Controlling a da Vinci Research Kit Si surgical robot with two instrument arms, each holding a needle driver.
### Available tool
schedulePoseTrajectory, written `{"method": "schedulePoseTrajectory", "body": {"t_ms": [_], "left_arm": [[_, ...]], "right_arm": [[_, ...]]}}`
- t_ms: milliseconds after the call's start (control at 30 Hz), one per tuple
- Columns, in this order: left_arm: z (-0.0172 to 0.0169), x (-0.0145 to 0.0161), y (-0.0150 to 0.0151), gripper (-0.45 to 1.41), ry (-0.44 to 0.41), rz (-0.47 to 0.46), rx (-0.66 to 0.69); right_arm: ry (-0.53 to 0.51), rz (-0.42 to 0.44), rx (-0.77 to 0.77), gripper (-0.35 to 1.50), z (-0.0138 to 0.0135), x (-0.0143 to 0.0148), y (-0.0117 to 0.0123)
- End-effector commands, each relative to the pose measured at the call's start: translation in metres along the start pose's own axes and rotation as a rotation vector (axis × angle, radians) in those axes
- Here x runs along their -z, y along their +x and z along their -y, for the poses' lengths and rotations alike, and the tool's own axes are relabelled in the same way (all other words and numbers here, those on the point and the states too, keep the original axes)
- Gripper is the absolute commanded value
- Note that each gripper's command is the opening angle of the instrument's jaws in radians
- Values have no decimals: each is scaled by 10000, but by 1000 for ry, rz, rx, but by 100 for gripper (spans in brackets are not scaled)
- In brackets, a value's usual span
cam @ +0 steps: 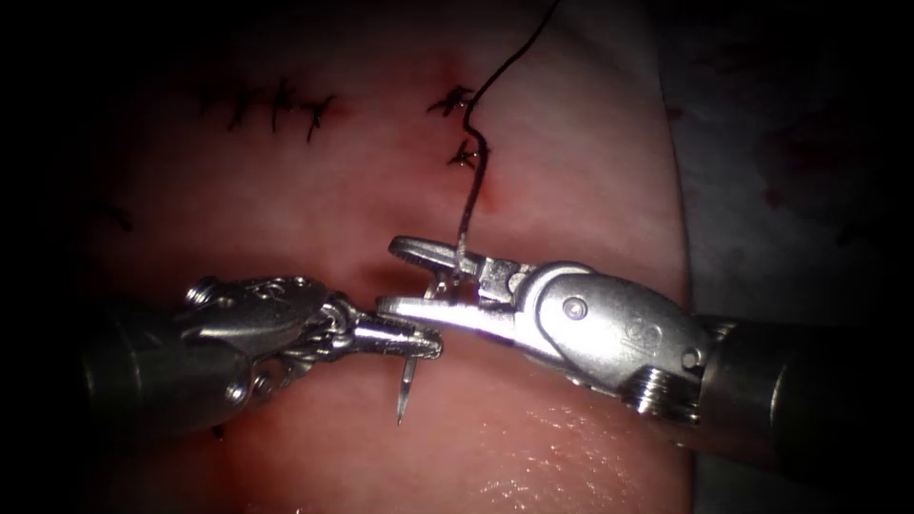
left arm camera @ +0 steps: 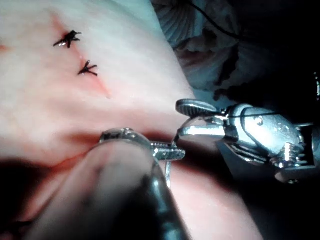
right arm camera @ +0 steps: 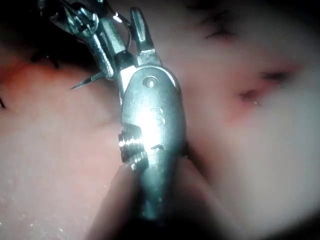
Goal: Wound Closure
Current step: Take the needle with the right gripper.
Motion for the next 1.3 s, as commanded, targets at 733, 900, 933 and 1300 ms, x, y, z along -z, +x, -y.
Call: {"method": "schedulePoseTrajectory", "body": {"t_ms": [733,900,933,1300], "left_arm": [[2,-5,0,-45,-6,1,-60],[1,-5,-1,-45,-6,1,-60],[1,-6,-1,-45,-6,1,-60],[-10,-8,-6,121,69,-17,-127]], "right_arm": [[-6,0,-65,-35,8,-6,-1],[-20,13,-66,-35,8,-3,1],[-43,26,-72,-35,8,-3,1],[-41,64,61,-35,-1,-4,-5]]}}
